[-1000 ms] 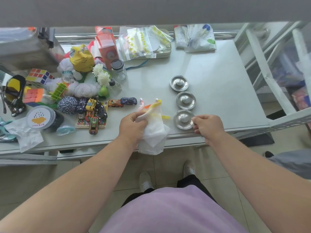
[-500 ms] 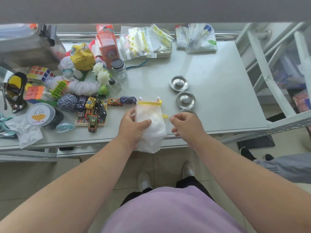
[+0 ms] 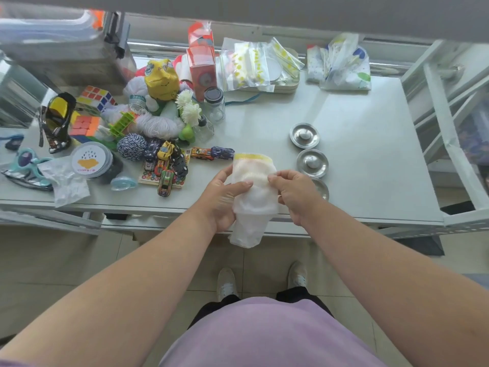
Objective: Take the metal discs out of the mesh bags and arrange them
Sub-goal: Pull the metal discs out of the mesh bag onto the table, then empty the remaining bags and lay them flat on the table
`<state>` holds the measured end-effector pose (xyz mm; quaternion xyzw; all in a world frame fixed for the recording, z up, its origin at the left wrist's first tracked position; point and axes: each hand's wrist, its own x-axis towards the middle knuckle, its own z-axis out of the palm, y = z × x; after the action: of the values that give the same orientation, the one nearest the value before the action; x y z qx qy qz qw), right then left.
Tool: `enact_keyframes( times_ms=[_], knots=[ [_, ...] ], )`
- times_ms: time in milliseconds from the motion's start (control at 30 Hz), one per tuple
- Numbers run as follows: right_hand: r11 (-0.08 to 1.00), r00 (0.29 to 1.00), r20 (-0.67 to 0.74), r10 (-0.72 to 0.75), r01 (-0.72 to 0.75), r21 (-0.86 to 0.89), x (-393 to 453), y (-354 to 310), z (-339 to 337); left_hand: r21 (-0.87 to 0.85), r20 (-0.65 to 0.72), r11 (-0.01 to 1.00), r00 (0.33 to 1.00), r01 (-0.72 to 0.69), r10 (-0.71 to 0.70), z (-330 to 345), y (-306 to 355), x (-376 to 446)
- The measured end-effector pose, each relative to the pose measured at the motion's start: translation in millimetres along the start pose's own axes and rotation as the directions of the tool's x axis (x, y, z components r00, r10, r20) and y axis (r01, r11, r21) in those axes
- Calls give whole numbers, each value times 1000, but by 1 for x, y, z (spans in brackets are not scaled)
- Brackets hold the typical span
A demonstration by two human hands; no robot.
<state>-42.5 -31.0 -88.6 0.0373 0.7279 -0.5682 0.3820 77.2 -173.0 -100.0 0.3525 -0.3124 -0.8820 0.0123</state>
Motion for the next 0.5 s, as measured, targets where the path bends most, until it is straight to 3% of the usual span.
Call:
enact_keyframes(
  times_ms=[200,500],
  knots=[
    [988,998,45,-39,32,152,3,-22,-21,-8,148,1000,989,-26,27,30,5,9],
    [967,998,36,-44,33,251,18,-54,-119,67,161,995,985,-72,60,122,-10,45]
  ],
)
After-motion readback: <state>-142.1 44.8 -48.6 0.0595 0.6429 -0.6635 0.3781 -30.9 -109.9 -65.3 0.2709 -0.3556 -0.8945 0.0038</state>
